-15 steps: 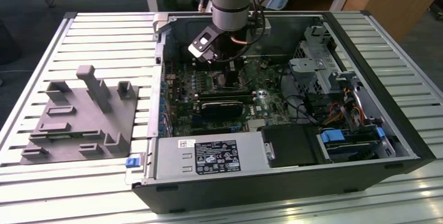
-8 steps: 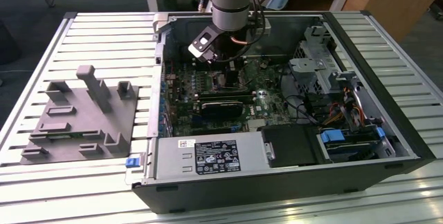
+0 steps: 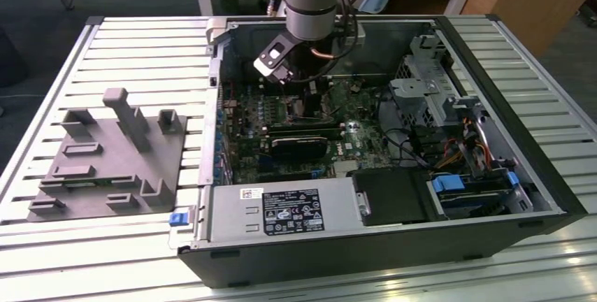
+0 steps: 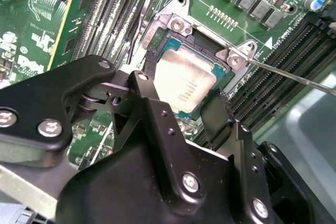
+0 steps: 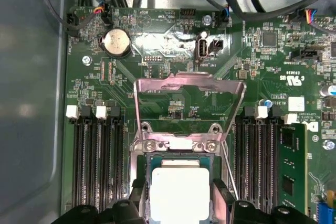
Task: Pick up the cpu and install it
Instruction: 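Place the cpu into insertion slot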
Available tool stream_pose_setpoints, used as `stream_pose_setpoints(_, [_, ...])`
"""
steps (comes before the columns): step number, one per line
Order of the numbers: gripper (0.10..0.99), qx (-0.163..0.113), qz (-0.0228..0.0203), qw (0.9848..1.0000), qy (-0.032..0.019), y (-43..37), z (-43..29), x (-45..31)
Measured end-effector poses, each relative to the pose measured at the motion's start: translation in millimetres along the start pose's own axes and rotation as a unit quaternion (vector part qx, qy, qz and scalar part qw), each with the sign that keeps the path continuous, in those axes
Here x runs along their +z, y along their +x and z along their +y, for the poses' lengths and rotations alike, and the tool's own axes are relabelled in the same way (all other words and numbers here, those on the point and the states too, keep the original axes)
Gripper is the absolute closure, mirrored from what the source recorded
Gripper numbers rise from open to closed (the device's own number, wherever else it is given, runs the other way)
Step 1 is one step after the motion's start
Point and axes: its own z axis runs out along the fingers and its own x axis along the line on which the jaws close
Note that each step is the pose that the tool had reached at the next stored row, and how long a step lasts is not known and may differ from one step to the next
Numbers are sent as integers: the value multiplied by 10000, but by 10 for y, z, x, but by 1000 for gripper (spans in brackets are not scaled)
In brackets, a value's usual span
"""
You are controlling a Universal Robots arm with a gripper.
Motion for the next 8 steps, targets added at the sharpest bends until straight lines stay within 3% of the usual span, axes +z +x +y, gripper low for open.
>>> stream_pose_setpoints(2, [486,0,0,10000,0,-1,1,-31])
stream_pose_setpoints(4, [608,0,0,10000,0,-1,2,-56])
stream_pose_setpoints(5, [608,0,0,10000,0,-1,3,-64])
stream_pose_setpoints(8, [725,0,0,10000,0,-2,3,-82])
